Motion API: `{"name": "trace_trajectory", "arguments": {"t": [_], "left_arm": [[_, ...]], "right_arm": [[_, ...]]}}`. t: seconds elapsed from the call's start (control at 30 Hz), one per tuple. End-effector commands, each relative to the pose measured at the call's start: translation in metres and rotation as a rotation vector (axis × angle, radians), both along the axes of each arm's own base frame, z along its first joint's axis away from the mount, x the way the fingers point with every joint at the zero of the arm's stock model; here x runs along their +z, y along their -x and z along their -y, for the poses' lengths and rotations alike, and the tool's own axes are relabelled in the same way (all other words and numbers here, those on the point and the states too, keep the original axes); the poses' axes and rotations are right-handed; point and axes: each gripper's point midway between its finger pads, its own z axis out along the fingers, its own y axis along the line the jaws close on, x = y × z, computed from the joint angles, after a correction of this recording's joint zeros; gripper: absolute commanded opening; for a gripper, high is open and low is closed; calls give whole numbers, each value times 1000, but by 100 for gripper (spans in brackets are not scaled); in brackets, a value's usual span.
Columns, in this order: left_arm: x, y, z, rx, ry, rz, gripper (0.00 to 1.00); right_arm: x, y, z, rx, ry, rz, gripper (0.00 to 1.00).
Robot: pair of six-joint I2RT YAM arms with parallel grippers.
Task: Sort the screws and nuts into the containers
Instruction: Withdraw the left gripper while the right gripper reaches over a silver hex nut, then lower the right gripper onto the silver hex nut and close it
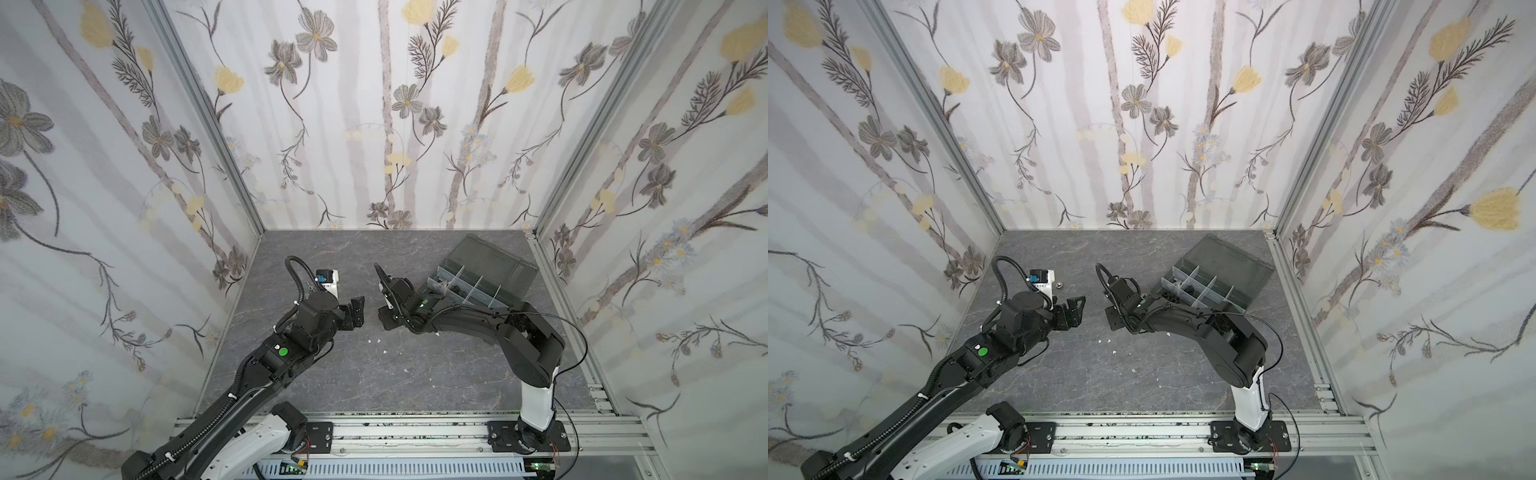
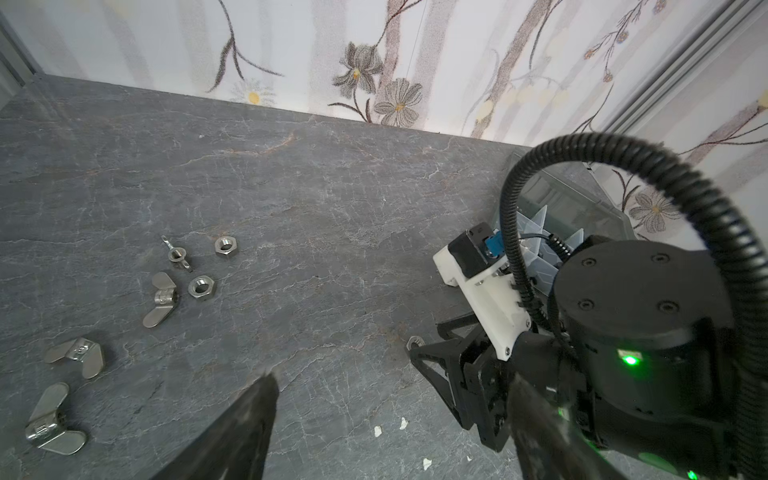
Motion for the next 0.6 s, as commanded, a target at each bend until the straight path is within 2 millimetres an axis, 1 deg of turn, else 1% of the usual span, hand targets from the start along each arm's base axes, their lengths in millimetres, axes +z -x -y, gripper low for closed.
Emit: {"name": "trace_trajectory", "arguments": {"t": [0.0,0.2,0.47,0.57], "left_arm": [[1,0,0,-7,-3,10,90],[7,2,-4,0,2,36,100],[8,3,-6,5,0,43,100],[9,3,-6,8,0,46,100]], "right_arm": [[-7,1,0,15,27,-13,50],[-19,-4,-2,14,54,-23,49],[-32,-7,-2,9,75,-40,49],[-37,-8,-1,6,88,-48,46]]}}
